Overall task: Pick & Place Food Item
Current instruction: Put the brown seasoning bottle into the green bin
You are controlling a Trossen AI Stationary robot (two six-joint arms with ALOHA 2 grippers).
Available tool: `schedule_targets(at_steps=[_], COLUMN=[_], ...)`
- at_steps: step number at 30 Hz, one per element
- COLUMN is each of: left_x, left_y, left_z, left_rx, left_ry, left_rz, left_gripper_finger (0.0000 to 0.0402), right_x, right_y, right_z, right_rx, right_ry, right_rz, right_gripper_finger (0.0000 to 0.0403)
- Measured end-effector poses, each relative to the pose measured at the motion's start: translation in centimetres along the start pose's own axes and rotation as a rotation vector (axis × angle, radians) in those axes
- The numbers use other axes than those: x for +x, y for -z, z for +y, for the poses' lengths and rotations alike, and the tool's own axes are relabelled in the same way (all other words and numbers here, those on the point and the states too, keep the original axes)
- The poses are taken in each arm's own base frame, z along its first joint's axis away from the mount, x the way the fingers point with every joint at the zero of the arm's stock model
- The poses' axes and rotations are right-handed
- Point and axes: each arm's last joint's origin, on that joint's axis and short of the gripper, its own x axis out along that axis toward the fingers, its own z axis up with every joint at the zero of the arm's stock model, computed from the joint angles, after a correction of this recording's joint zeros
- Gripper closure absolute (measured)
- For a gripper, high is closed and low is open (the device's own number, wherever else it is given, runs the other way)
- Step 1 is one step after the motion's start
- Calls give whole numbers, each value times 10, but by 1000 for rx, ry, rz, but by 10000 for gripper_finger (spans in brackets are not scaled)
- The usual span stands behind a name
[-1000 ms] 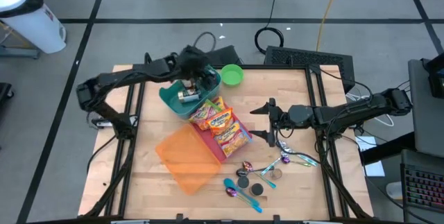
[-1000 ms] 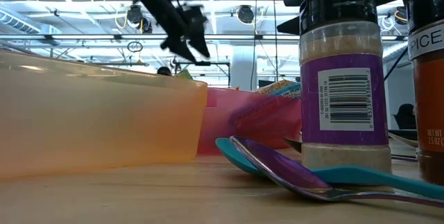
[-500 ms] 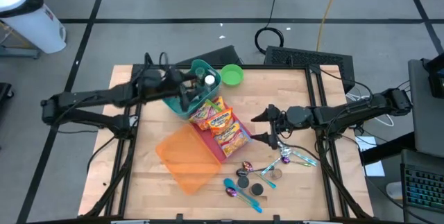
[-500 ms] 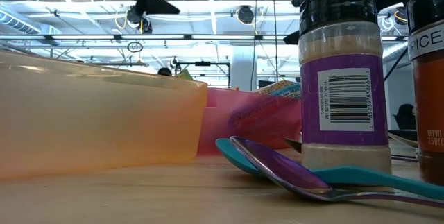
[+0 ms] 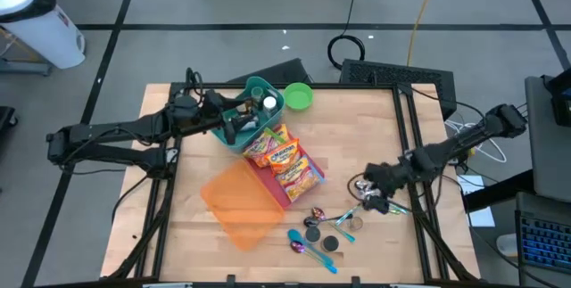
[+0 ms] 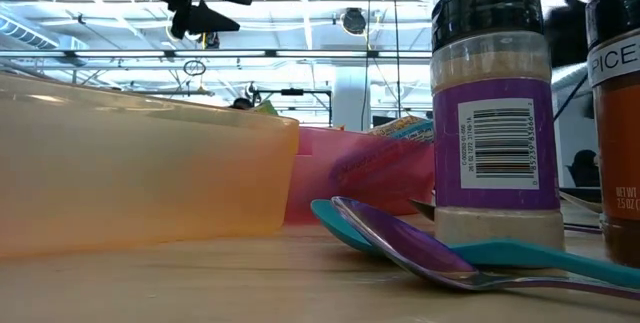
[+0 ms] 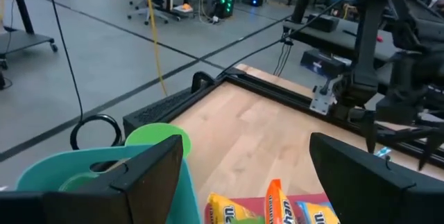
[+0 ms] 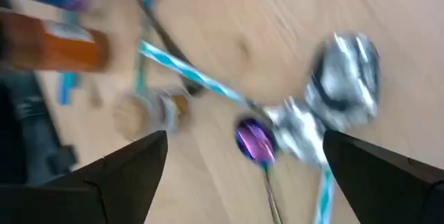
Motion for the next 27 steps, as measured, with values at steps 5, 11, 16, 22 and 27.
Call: schedule_targets(at_steps=[5, 11, 16, 22, 27], left_x=[0, 0, 0, 0, 0], left_y=[0, -1, -3, -5, -7], left_z=[0, 0, -1, -1, -1], left_rx=[-4, -30, -56, -62, -65], left_ry=[0, 2, 8, 11, 16], left_rz=[1, -9, -34, -54, -72], left_gripper_finger=[78, 78, 78, 78, 78], right_x=[2, 26, 54, 60, 69], right_y=[30, 73, 94, 97, 99], right_z=[19, 20, 10, 22, 21], right_rx=[-14, -73, -92, -176, -344], right_ry=[24, 88, 12, -123, -85], right_rz=[-40, -62, -45, -218, -320], right_gripper_finger=[26, 26, 25, 25, 25])
